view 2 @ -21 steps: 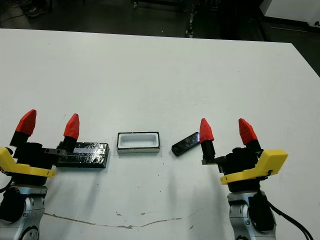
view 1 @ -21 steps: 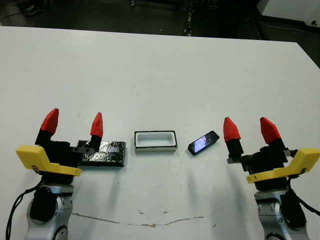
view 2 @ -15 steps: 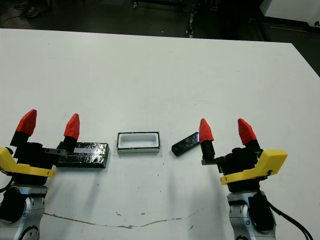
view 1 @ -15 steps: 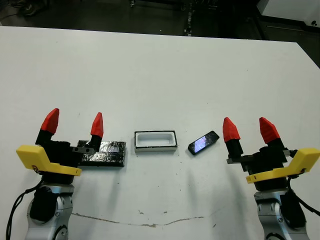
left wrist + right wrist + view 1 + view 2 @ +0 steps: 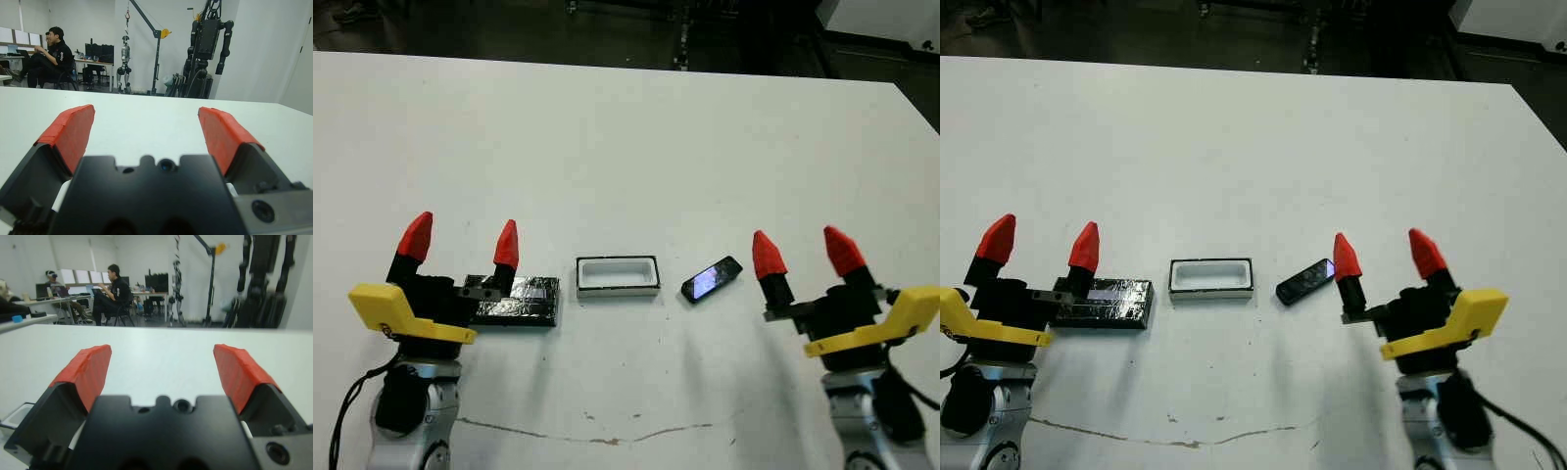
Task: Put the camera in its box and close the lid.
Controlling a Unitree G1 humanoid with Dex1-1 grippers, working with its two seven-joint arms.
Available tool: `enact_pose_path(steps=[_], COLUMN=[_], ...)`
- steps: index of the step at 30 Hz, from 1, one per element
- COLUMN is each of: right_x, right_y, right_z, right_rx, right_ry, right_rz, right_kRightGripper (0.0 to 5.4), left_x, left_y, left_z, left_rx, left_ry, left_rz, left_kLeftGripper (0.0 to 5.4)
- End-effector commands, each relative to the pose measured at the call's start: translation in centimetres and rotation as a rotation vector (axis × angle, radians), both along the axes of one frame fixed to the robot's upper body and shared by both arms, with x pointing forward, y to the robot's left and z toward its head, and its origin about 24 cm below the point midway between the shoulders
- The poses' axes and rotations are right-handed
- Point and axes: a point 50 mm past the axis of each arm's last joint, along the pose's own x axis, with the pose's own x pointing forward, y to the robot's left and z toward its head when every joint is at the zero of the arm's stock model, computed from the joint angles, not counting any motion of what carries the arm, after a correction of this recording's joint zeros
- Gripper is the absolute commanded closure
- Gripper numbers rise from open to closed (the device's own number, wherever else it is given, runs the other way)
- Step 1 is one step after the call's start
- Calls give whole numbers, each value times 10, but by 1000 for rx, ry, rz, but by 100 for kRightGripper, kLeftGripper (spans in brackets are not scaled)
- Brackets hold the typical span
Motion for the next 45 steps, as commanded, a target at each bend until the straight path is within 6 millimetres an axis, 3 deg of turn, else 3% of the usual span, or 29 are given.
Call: enact_pose_path(steps=[1, 5, 10, 21, 25, 35, 45], right_x=[17, 41, 66, 89, 88, 90, 97], right_y=[-16, -29, -29, -6, 9, 39, 45], right_z=[22, 51, 84, 109, 116, 104, 72], right_rx=[-136, -313, -482, -872, -1147, -1541, -1653], right_ry=[-7, -41, -27, 59, 66, 196, 330], right_rz=[66, 166, 348, 668, 766, 895, 990], right_kRightGripper=[0, 0, 0, 0, 0, 0, 0], left_x=[0, 1, 1, -1, -2, -3, -5], left_y=[0, 0, -2, -3, -4, -3, -5], left_z=[-4, -5, -5, -5, -6, -7, -7], left_rx=[-4, -14, -26, -20, -19, -8, -38], left_ry=[18, 23, 23, 23, 29, 35, 40], left_rz=[9, 10, 9, 19, 19, 23, 14], left_kLeftGripper=[1, 1, 1, 1, 1, 1, 1])
